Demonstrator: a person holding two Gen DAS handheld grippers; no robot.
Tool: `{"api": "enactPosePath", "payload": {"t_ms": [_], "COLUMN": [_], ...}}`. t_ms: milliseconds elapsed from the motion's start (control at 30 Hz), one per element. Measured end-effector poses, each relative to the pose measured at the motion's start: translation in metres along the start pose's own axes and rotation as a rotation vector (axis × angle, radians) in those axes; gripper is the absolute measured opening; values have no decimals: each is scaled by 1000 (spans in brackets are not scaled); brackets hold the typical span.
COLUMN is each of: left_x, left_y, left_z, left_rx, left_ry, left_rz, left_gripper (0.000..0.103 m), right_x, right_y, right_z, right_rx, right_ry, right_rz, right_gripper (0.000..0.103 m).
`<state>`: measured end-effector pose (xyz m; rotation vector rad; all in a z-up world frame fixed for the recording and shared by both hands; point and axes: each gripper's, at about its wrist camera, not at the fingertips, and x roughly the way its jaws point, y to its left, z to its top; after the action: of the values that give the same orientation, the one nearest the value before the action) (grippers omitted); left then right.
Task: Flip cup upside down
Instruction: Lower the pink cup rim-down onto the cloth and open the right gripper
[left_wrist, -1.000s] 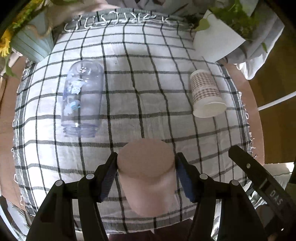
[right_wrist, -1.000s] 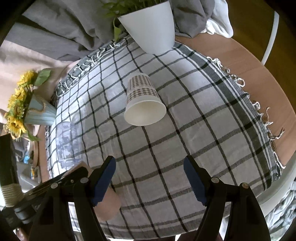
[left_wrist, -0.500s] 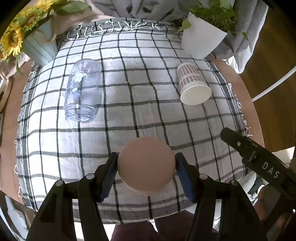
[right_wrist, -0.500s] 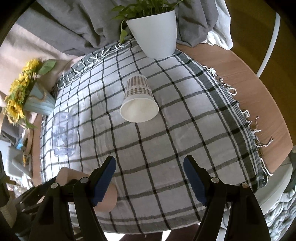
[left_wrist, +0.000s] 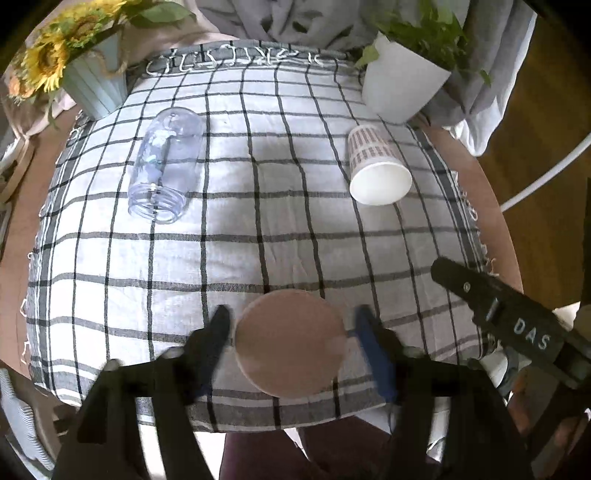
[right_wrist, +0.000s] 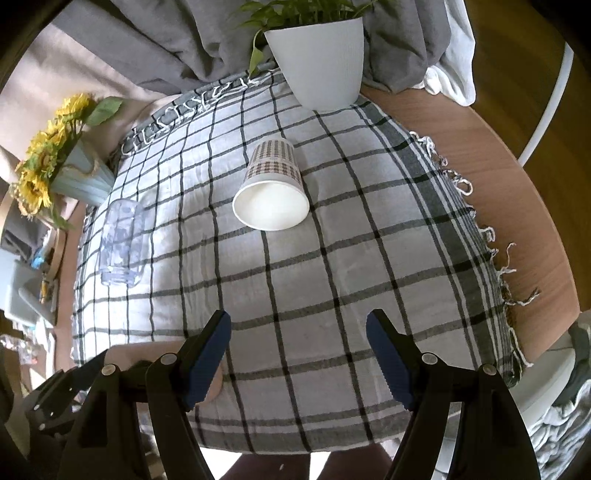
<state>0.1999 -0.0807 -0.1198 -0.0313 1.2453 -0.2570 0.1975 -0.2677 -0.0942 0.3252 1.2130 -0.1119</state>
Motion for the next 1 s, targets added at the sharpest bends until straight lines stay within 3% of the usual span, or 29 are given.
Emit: {"api": "enactPosePath", "payload": {"t_ms": [67,133,200,433,567,767,1000], "left_x": [-7,-14,-21,-74,-103,-140,-167], "left_y": [1,2,2,23,41,58,64], "left_z": [-2,-5,-7,-31,-50,-84,-124], "left_rx": [-17,-16,-13,-84,-109,-47,49], "left_ry": [-62,-113,-160,-379,-476,-563,-612], "left_rz": [27,60,87,47,76,147,175], "left_gripper": [92,93,93,94,99,103,103], "right_x": [-1,-3,-7,-44,-72,-116,-157], "right_y": [-1,0,1,5,19,50,75], "right_z": [-1,-2,-4,-19,-37,-87,-142], "right_rx": [-3,-24,-41,-35,-52,-76,-89], "right_ry": [3,-6,-21,-139,-215,-367,-498], "right_rz": [15,11,9,-6,-4,-7,-47], "right_gripper": [76,83,83,85,85,89,90]}}
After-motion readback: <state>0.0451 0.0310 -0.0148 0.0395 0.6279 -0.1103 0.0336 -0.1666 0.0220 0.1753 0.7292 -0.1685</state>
